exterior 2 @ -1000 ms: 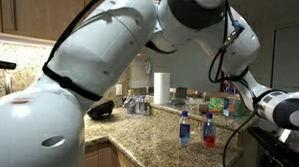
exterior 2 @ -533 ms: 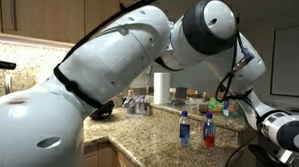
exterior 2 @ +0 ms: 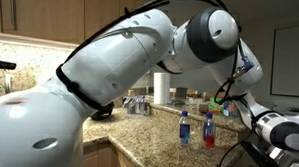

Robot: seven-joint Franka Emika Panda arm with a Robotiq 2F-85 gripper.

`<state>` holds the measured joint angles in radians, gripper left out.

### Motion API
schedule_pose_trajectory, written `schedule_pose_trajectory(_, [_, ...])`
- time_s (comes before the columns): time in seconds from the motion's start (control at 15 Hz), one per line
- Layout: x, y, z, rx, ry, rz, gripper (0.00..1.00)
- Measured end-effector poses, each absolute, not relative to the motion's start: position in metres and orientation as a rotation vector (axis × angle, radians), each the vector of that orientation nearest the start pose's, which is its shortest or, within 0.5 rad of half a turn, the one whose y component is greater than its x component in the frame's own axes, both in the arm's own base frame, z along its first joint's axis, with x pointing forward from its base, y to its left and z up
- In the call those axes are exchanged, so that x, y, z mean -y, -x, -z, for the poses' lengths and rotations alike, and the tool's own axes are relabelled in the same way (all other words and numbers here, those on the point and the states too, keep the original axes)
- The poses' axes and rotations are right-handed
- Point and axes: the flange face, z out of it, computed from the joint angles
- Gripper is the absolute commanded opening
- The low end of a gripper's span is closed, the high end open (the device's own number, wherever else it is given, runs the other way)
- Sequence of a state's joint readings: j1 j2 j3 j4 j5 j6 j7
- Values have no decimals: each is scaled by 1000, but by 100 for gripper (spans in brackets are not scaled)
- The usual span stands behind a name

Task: Place two empty water bottles from the right side of the counter into the bin on the floor

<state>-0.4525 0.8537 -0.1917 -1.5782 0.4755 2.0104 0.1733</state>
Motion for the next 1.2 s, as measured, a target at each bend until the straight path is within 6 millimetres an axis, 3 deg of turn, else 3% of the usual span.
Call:
schedule_pose_trajectory(0.4, [361, -520, -92, -1408, 2440, -607, 14])
schedule_pose_trajectory(0.47, [364, -515, -87, -1410, 2460, -633, 59])
schedule_pose_trajectory(0.67, [370, -506, -79, -1411, 2504, -682, 71])
schedule_pose_trajectory(0.93, [368, -508, -80, -1396, 2535, -694, 97])
schedule_pose_trajectory(1.2, [369, -514, -86, -1394, 2546, -677, 100])
